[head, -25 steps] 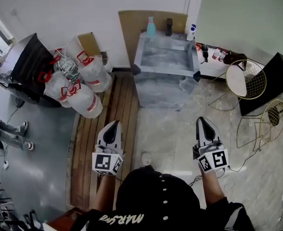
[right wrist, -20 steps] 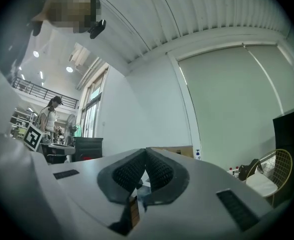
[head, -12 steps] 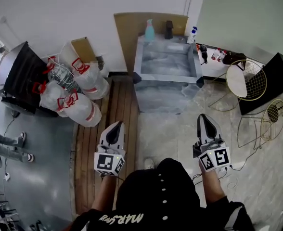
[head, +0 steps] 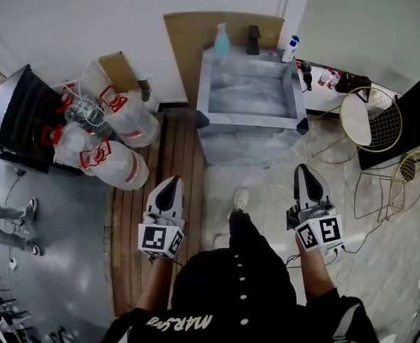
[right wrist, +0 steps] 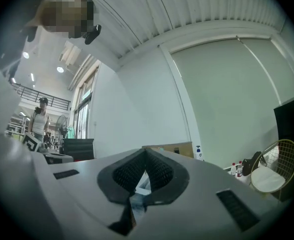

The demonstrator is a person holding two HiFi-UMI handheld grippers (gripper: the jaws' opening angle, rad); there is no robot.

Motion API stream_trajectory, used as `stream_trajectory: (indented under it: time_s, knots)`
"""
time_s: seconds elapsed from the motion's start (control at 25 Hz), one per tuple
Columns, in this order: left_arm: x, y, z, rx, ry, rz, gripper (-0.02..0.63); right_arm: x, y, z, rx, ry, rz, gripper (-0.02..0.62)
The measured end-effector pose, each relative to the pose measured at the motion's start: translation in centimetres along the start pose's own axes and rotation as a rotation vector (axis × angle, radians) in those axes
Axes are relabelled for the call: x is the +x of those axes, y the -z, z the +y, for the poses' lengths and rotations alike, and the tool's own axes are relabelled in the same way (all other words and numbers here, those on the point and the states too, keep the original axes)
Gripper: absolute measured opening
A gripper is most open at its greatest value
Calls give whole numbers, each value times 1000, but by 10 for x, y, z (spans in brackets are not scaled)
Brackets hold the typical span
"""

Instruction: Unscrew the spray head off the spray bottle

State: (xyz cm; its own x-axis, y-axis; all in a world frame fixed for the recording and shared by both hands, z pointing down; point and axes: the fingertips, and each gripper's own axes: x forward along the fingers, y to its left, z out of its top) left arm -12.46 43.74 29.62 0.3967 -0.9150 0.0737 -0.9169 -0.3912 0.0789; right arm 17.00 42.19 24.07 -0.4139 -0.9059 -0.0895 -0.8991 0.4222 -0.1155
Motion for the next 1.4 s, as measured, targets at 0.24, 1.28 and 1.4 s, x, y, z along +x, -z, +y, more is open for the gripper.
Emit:
stream_trajectory:
  time_s: [0.24, 1.28, 1.4]
  knots:
    - [61, -5, 38, -2, -57, 17, 25, 71, 2, -29, -15, -31, -2, 6]
    - [280, -34, 73, 94, -18, 35, 25, 266, 3, -144, -19, -124, 33, 6]
    - [306, -29, 89, 104, 43, 55, 25, 287, 11, -139, -32, -136, 57, 7]
